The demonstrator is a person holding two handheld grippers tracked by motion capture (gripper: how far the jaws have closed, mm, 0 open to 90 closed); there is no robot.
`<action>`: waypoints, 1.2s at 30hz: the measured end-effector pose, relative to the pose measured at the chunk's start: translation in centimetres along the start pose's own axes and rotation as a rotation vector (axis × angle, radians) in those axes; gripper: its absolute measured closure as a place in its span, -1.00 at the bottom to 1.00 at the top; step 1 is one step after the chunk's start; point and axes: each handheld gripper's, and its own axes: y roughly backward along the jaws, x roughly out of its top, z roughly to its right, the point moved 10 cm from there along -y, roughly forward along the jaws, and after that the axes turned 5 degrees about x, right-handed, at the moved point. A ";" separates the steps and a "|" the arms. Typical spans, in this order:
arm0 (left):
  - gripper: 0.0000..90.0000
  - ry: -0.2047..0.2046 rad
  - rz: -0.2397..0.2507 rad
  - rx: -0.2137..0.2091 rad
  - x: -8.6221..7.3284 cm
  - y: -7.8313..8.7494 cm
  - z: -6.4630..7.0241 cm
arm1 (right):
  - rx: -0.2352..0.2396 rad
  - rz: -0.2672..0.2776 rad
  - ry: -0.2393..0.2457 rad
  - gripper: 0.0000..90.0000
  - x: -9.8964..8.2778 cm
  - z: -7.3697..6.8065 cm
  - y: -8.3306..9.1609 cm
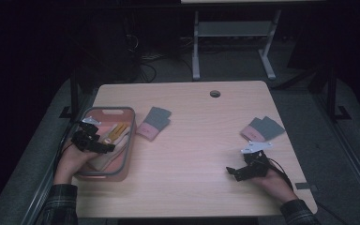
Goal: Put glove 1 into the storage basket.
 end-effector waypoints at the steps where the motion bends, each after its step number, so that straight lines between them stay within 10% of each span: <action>1: -0.72 0.004 0.012 0.004 0.2 0.2 0.0 | 0.000 -0.001 -0.002 -0.94 0.0 0.0 0.0; 10: -0.71 -0.003 0.132 -0.062 2.4 2.4 1.8 | 0.000 -0.001 -0.002 -0.94 0.0 0.0 0.0; 36: -0.58 -0.068 0.186 -0.157 7.1 1.7 10.8 | 0.000 -0.003 -0.007 -0.94 0.0 0.0 0.0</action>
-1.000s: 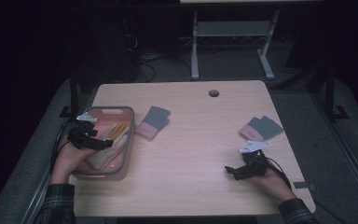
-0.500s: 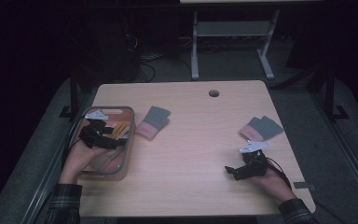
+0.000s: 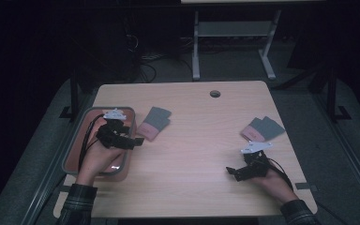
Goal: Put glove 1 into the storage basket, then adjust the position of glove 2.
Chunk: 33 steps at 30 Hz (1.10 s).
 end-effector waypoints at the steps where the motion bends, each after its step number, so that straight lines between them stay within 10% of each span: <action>1: -0.54 0.003 0.005 -0.009 0.2 -0.2 0.4 | 0.000 0.003 0.006 -0.94 0.0 0.0 0.0; 8: -0.06 -0.009 0.014 -0.012 1.9 -1.6 2.4 | 0.000 0.002 0.007 -0.94 0.0 0.0 0.0; 15: 0.99 -0.014 0.022 -0.002 3.5 -3.3 3.6 | 0.000 0.003 0.007 -0.94 0.0 0.0 0.0; 25: 0.99 -0.011 -0.015 0.062 4.7 -7.7 4.2 | 0.000 0.002 0.006 -0.94 0.0 0.0 0.0; 33: 0.99 -0.008 -0.034 0.159 4.9 -11.0 2.1 | 0.000 0.002 0.007 -0.94 0.0 0.1 0.0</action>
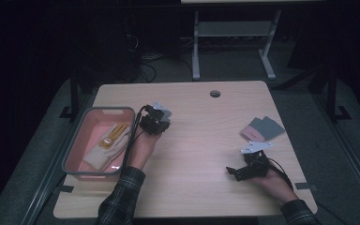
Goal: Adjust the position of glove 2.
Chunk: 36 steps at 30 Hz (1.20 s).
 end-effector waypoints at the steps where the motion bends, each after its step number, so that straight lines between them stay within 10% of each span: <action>1: 0.99 0.002 -0.003 0.013 0.0 -0.4 -0.3 | 0.000 0.000 0.000 -0.94 0.0 0.0 0.0; 16: 0.99 0.023 -0.073 0.124 -0.1 -4.9 -3.3 | 0.000 -0.001 -0.002 -0.94 0.0 0.0 0.0; 25: 0.99 0.055 -0.097 0.045 -1.1 -6.0 -2.6 | 0.000 -0.003 -0.006 -0.94 0.0 0.0 0.0; 36: 0.99 0.012 -0.071 -0.058 -1.7 -5.3 1.5 | 0.000 0.000 0.000 -0.94 0.0 0.0 0.0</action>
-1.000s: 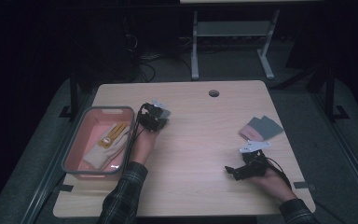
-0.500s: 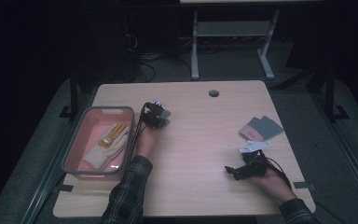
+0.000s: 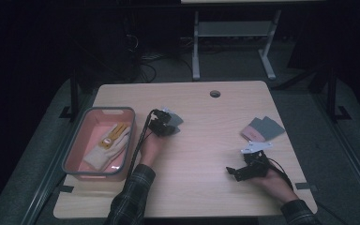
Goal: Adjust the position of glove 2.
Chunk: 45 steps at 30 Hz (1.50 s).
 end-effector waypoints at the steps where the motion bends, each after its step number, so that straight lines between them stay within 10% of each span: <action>1: 0.99 -0.003 0.002 -0.009 -0.1 0.1 0.6 | 0.000 0.001 0.001 -0.94 0.0 0.0 0.0; 15: 0.99 -0.063 0.020 -0.126 -0.8 0.8 6.6 | -0.001 0.000 0.000 -0.94 0.0 0.0 0.0; 23: 0.99 -0.039 0.056 -0.084 -0.3 3.3 4.2 | 0.000 -0.002 -0.004 -0.94 0.0 0.0 0.0; 30: 0.99 -0.033 -0.012 -0.046 -2.5 3.4 1.6 | 0.000 0.000 0.001 -0.94 0.0 0.0 0.0; 45: 0.99 -0.067 -0.044 -0.230 -4.5 4.8 5.8 | 0.000 0.000 0.001 -0.94 0.0 0.0 0.0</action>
